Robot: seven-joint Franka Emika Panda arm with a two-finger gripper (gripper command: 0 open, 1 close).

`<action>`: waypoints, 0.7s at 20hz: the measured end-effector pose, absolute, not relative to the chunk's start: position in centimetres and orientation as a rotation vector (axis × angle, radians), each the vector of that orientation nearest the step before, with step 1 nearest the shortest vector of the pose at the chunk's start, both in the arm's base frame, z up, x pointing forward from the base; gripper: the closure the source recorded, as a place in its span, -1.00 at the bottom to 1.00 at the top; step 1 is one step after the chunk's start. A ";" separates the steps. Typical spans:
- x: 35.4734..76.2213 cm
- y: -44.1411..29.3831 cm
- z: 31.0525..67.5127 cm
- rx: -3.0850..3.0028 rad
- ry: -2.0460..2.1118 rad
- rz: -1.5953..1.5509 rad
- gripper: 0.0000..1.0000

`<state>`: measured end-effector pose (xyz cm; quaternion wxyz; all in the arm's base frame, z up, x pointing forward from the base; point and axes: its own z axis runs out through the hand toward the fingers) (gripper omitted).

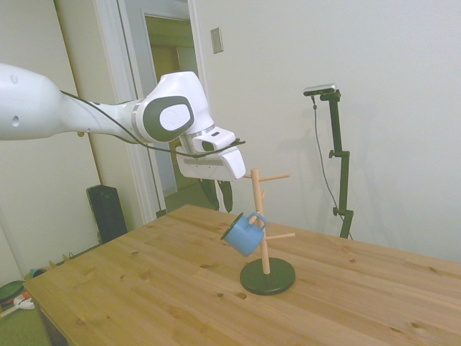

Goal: Hang the mug

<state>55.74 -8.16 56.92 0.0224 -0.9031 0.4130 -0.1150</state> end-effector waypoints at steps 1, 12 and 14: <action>55.7 -8.1 57.0 -2.797 1.279 -0.357 -1.00; 45.5 -3.4 54.5 -2.688 1.364 -0.324 -1.00; 43.5 -3.5 52.5 -2.672 1.375 -0.317 -1.00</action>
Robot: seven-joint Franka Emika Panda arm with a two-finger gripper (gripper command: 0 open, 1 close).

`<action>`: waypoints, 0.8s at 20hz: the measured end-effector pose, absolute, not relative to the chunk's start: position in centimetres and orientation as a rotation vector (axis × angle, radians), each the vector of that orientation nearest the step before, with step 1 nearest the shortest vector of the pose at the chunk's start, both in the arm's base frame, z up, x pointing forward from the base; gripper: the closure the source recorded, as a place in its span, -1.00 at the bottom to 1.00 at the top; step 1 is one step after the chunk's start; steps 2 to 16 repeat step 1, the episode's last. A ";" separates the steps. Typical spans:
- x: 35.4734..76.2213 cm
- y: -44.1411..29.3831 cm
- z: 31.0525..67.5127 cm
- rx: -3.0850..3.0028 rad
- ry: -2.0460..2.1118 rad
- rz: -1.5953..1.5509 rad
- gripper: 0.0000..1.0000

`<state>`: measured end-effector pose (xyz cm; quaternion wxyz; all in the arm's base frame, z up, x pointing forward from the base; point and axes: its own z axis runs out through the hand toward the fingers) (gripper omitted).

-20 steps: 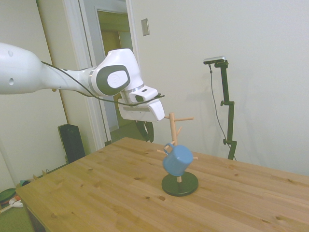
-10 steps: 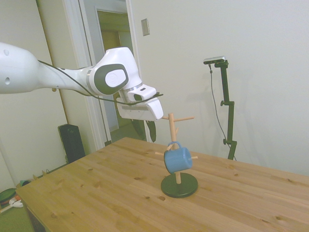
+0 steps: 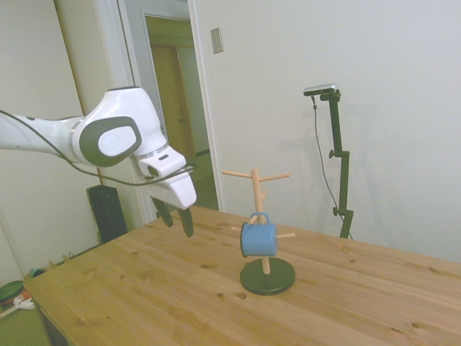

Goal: Hang the mug

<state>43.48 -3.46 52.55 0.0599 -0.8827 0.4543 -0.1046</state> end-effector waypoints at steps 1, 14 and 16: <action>42.8 -3.5 51.5 -2.664 1.380 -0.308 -1.00; 42.8 -3.5 51.5 -2.664 1.380 -0.308 -1.00; 42.8 -3.5 51.5 -2.664 1.380 -0.308 -1.00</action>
